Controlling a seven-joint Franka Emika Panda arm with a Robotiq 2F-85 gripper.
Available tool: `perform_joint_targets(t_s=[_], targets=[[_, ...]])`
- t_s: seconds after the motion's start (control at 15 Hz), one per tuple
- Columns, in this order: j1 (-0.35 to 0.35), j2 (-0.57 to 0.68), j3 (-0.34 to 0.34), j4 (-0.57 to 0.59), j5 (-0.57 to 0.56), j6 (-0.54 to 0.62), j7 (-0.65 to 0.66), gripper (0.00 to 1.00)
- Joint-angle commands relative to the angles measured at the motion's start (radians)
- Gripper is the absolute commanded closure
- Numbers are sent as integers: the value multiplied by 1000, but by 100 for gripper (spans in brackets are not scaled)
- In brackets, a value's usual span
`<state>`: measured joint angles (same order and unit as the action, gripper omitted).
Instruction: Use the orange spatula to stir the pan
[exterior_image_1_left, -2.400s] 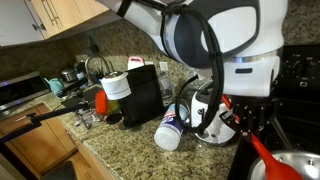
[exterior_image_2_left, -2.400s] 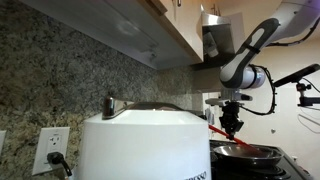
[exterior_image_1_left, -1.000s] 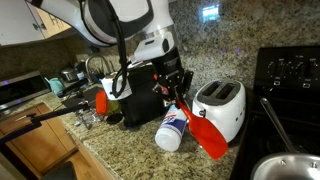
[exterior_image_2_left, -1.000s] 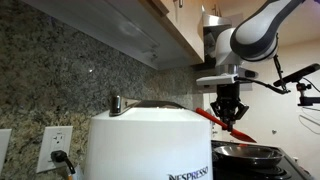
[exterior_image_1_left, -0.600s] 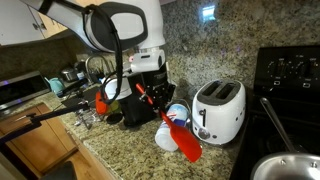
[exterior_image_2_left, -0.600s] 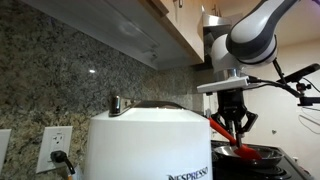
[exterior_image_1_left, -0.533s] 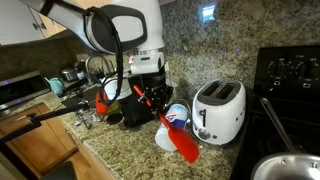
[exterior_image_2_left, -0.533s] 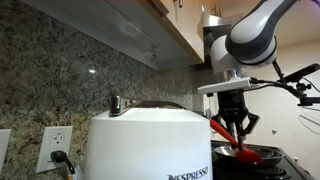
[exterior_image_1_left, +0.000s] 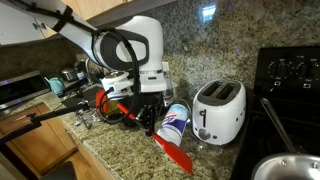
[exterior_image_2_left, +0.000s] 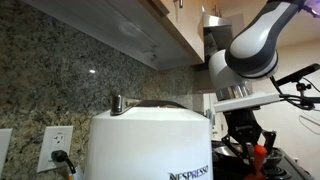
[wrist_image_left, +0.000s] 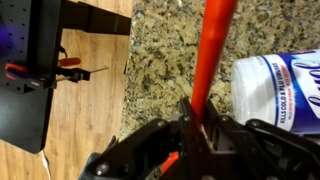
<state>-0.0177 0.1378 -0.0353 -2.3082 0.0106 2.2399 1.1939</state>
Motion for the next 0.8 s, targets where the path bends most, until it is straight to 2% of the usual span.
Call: perform_joint_targets(t_s=[0.0,0.4,0.6,0.73], targets=[[4,23,-25,-12,-78,17,-75,96],[12,66,-48,-6,-177,77,-119,96],[5,93,-55,-3,-188,177,-155,96],[8,122,-68,13,-179,250,-125,96]])
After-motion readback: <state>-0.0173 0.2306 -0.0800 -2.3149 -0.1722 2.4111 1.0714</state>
